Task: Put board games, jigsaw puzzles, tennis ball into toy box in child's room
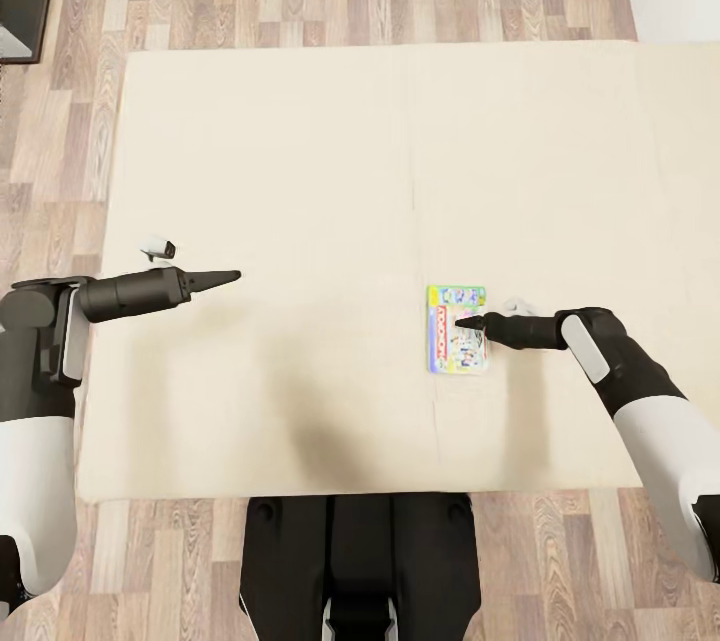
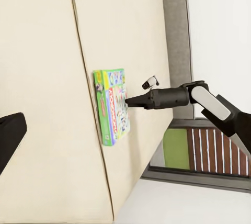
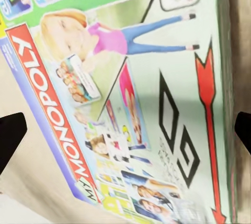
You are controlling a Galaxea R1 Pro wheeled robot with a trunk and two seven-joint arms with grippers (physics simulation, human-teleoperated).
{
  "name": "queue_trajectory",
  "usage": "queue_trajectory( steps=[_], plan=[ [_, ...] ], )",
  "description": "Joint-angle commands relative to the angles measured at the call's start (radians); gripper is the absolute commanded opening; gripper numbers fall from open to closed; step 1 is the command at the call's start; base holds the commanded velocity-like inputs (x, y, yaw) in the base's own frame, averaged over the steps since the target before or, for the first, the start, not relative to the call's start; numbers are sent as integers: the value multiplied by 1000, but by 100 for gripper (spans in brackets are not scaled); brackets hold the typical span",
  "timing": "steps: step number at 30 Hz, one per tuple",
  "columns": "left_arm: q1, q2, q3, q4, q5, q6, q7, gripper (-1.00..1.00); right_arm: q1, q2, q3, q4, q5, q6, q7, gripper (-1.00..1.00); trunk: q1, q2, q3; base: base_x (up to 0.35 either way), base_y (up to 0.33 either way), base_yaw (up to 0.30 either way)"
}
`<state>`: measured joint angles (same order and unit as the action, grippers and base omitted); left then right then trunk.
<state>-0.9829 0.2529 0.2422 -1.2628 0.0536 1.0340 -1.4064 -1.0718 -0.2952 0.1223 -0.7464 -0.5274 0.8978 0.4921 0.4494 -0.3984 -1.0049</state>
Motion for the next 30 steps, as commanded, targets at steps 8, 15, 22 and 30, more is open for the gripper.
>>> queue_trajectory(
  steps=[8, 15, 22, 30],
  plan=[
    [0, 0, -1, 0, 2, 9, -2, 100, 0, -1, 2, -1, 0, 1, 5, 100, 1, -2, -1, 0, 195, 0],
    [0, 0, -1, 0, 2, 9, -2, 100, 2, -1, 2, -1, 0, 1, 5, 100, 1, -2, -1, 0, 194, 0],
    [0, 0, -1, 0, 2, 9, -2, 100, 3, -1, 2, -1, 1, 1, 5, 100, 1, -2, -1, 0, 72, 0],
    [0, 0, -1, 0, 3, 9, -2, 100, 3, -1, 2, -1, 1, 1, 5, 100, 1, -2, -1, 0, 31, 0]
  ],
)
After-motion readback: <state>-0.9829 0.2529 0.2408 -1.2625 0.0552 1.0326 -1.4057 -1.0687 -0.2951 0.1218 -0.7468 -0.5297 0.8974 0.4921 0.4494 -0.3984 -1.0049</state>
